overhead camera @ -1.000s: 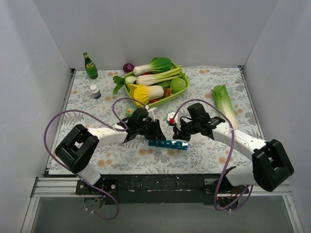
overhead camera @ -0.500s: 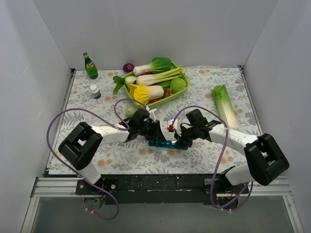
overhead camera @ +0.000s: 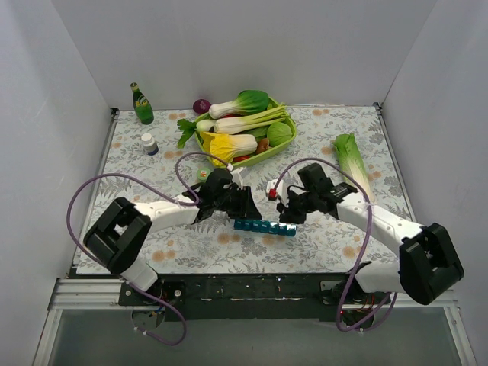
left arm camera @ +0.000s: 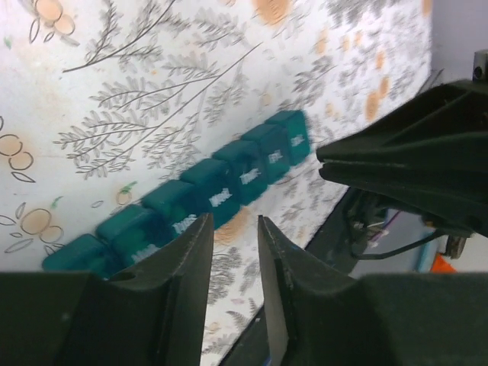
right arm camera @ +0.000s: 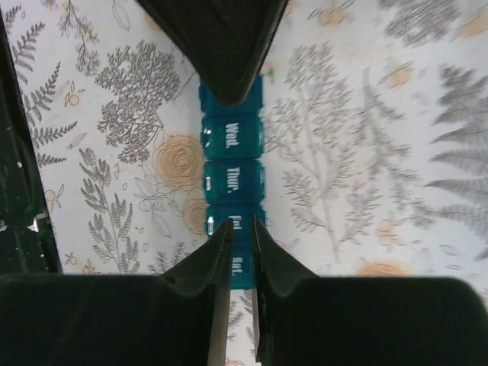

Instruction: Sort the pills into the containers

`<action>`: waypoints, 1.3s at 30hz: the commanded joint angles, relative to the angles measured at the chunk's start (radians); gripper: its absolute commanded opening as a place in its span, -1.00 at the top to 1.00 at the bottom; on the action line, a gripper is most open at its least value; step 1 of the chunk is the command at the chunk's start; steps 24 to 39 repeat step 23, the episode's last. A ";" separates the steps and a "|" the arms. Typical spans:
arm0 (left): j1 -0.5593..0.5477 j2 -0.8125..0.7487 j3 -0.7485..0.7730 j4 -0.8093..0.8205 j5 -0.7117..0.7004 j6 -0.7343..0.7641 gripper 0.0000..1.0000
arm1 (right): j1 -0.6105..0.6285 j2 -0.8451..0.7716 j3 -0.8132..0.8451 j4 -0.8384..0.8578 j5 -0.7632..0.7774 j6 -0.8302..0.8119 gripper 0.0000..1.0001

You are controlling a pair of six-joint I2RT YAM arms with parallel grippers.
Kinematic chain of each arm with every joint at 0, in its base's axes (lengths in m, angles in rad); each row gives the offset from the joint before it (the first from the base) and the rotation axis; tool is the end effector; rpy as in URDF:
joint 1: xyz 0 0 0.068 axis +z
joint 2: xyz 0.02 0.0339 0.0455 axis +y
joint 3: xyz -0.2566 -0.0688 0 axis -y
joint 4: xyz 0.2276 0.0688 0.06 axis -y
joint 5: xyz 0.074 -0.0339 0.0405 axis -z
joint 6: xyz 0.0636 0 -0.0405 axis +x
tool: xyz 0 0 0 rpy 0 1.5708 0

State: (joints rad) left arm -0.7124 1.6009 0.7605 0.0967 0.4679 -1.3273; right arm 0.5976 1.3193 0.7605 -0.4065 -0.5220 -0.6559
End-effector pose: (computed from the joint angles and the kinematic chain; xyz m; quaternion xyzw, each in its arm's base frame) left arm 0.2238 -0.2312 0.1519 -0.1808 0.8772 -0.4442 0.0238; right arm 0.1925 0.1694 0.1861 -0.6032 0.7018 0.2378 0.2951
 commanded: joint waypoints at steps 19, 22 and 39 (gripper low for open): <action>0.036 -0.935 0.194 -0.604 -0.660 0.209 -0.96 | -0.271 -0.322 0.419 0.080 0.464 0.602 -0.96; 0.036 -0.953 0.189 -0.635 -0.658 0.215 -0.96 | -0.300 -0.341 0.404 0.081 0.390 0.585 -0.96; 0.036 -0.957 0.186 -0.637 -0.654 0.217 -0.96 | -0.305 -0.342 0.393 0.081 0.364 0.585 -0.96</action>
